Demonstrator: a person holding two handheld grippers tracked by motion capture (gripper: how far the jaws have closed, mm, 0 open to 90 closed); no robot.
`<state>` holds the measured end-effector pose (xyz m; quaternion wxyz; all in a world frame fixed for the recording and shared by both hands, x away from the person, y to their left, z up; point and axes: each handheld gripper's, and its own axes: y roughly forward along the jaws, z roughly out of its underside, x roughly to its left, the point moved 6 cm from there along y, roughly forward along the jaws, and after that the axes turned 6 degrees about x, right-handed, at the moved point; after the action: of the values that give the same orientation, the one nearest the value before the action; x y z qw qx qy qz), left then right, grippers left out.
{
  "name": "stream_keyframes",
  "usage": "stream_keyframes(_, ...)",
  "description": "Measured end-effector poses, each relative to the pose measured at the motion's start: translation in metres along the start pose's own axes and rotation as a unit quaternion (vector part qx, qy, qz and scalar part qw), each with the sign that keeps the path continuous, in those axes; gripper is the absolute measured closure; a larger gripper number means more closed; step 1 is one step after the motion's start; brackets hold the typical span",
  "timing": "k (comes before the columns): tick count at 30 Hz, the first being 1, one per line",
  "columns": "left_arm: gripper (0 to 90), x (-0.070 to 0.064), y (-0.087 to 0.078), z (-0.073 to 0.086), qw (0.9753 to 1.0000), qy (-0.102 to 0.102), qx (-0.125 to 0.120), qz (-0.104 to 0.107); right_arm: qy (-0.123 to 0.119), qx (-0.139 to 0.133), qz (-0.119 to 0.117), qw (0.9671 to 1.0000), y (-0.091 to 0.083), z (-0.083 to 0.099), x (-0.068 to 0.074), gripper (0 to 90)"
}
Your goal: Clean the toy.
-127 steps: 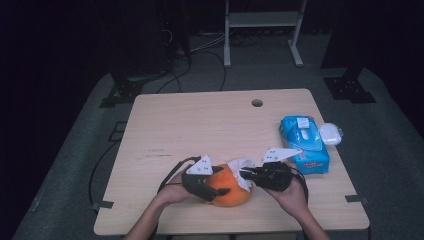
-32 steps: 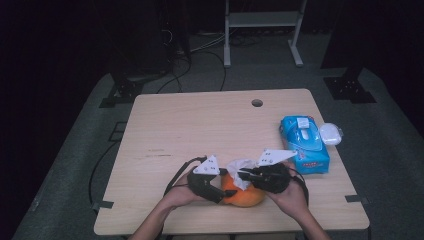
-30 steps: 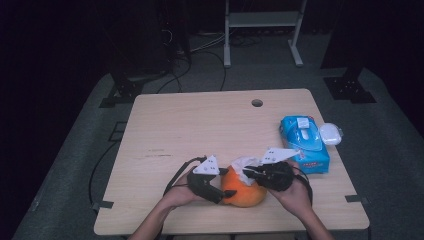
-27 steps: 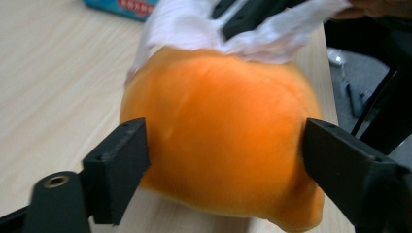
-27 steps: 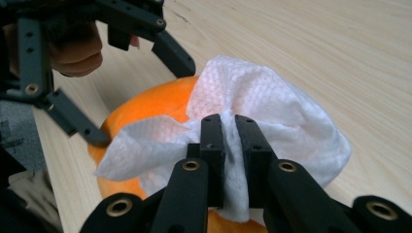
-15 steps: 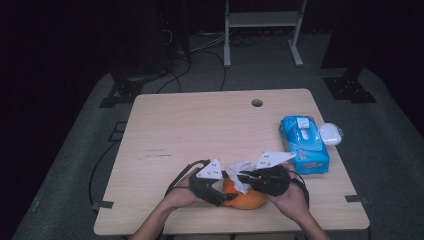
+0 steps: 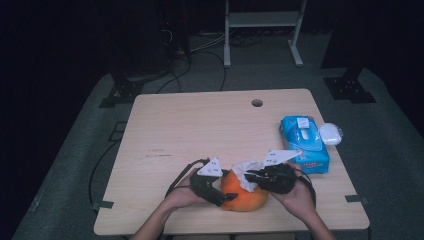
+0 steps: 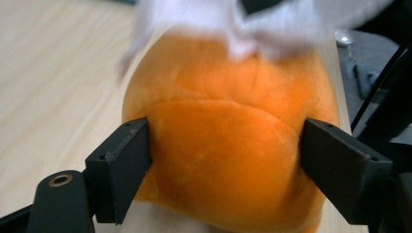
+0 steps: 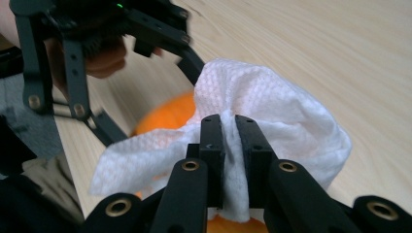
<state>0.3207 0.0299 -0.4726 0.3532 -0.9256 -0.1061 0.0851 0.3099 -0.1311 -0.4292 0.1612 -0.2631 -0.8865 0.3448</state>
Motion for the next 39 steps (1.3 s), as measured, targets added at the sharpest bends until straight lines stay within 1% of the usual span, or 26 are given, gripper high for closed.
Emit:
stream_keyframes(1, 18.3, 0.001, -0.001, 0.0, 1.0, 0.002, -0.001, 0.003, 0.026, -0.006, -0.008, 0.9996, -0.005, 0.008, -0.009, 81.8)
stream_keyframes(4, 10.7, -0.001, -0.002, -0.008, 0.9998, 0.012, -0.012, -0.005, 0.025, -0.01, -0.007, 0.9996, -0.004, 0.009, -0.006, 81.7)
stream_keyframes(5, 10.8, -0.005, -0.001, -0.016, 0.9992, 0.007, -0.039, 0.003, 0.021, -0.013, -0.009, 0.9997, -0.004, 0.007, -0.003, 81.7)
stream_keyframes(7, 10.8, -0.005, 0.001, -0.018, 0.9994, 0.004, -0.035, -0.001, 0.015, -0.017, -0.01, 0.9997, -0.003, 0.005, 0.0, 81.7)
stream_keyframes(8, 12.0, -0.004, 0.003, -0.016, 0.9996, 0.012, -0.024, -0.009, 0.007, -0.015, -0.004, 0.9999, -0.001, 0.003, 0.003, 81.7)
stream_keyframes(9, 14.5, -0.004, 0.003, -0.015, 0.9996, 0.012, -0.026, -0.009, -0.005, -0.009, 0.005, 0.9999, 0.0, 0.002, 0.005, 81.8)
stream_keyframes(12, 18.9, 0.002, 0.002, -0.008, 0.9998, 0.0, -0.012, -0.014, -0.003, -0.008, 0.0, 1.0, -0.002, 0.002, 0.002, 81.8)
stream_keyframes(13, 19.3, 0.005, 0.001, -0.005, 0.9999, -0.006, -0.007, -0.014, -0.005, 0.003, 0.02, 0.9998, -0.004, 0.008, -0.003, 81.8)
stream_keyframes(16, 19.2, 0.011, -0.001, 0.001, 0.9997, -0.024, -0.004, -0.004, 0.002, 0.008, 0.023, 0.9997, -0.006, 0.012, -0.006, 81.8)
stream_keyframes(17, 19.1, 0.011, -0.001, 0.001, 0.9998, -0.02, -0.003, -0.002, 0.011, 0.002, 0.016, 0.9998, -0.007, 0.013, -0.006, 81.7)
stream_keyframes(19, 18.3, 0.01, -0.001, -0.001, 0.9999, -0.016, 0.001, -0.003, 0.011, -0.001, 0.015, 0.9998, -0.007, 0.012, -0.005, 81.7)
stream_keyframes(21, 12.4, 0.008, -0.006, -0.007, 0.9998, -0.009, -0.018, -0.001, 0.01, -0.016, -0.005, 0.9998, -0.005, 0.006, 0.003, 81.6)
stream_keyframes(24, 11.3, 0.006, -0.008, -0.016, 0.9985, -0.015, -0.051, 0.014, 0.005, -0.022, -0.021, 0.9995, 0.0, 0.003, 0.009, 81.6)
stream_keyframes(25, 10.0, 0.006, -0.004, -0.017, 0.9989, -0.012, -0.044, 0.009, 0.007, -0.027, -0.032, 0.9991, 0.002, 0.0, 0.011, 81.6)
stream_keyframes(26, 10.0, 0.007, -0.002, -0.016, 0.9994, -0.008, -0.034, 0.004, 0.007, -0.027, -0.032, 0.9991, 0.002, 0.0, 0.011, 81.6)
stream_keyframes(28, 9.7, 0.009, 0.005, -0.013, 0.9991, -0.025, -0.032, 0.012, 0.004, -0.022, -0.021, 0.9995, 0.002, 0.0, 0.009, 81.7)
stream_keyframes(29, 14.7, 0.009, 0.007, -0.012, 0.9989, -0.031, -0.032, 0.016, 0.011, -0.021, -0.019, 0.9995, 0.003, 0.002, 0.006, 81.7)
stream_keyframes(30, 14.7, 0.009, 0.007, -0.012, 0.9991, -0.025, -0.03, 0.015, 0.011, -0.021, -0.019, 0.9995, 0.003, 0.002, 0.006, 81.7)
stream_keyframes(31, 20.0, 0.006, 0.006, -0.013, 0.9996, -0.005, -0.026, 0.004, 0.014, -0.02, -0.018, 0.9995, 0.003, 0.003, 0.005, 81.7)
stream_keyframes(32, 30.2, 0.004, 0.004, -0.015, 0.9995, 0.015, -0.028, -0.004, 0.015, -0.02, -0.014, 0.9996, 0.003, 0.003, 0.003, 81.7)
stream_keyframes(34, 38.4, -0.002, 0.0, -0.022, 0.997, 0.057, -0.044, -0.03, 0.017, -0.025, -0.012, 0.9995, 0.001, 0.003, 0.002, 81.6)
stream_keyframes(35, 41.6, -0.005, -0.004, -0.027, 0.9944, 0.075, -0.057, -0.047, 0.018, -0.042, -0.006, 0.999, -0.004, -0.001, 0.001, 81.6)
stream_keyframes(36, 42.4, -0.006, -0.008, -0.033, 0.989, 0.103, -0.07, -0.08, 0.017, -0.047, -0.002, 0.9987, -0.006, -0.002, 0.001, 81.6)
stream_keyframes(37, 43.0, -0.006, -0.01, -0.036, 0.9858, 0.116, -0.072, -0.098, 0.018, -0.053, 0.0, 0.9984, -0.007, -0.004, 0.0, 81.6)
stream_keyframes(38, 43.2, -0.006, -0.01, -0.036, 0.9858, 0.116, -0.072, -0.098, 0.018, -0.053, 0.0, 0.9984, -0.007, -0.004, 0.0, 81.6)
stream_keyframes(39, 43.2, -0.005, -0.011, -0.036, 0.9831, 0.127, -0.067, -0.113, 0.019, -0.056, 0.0, 0.9983, -0.006, -0.005, 0.0, 81.6)
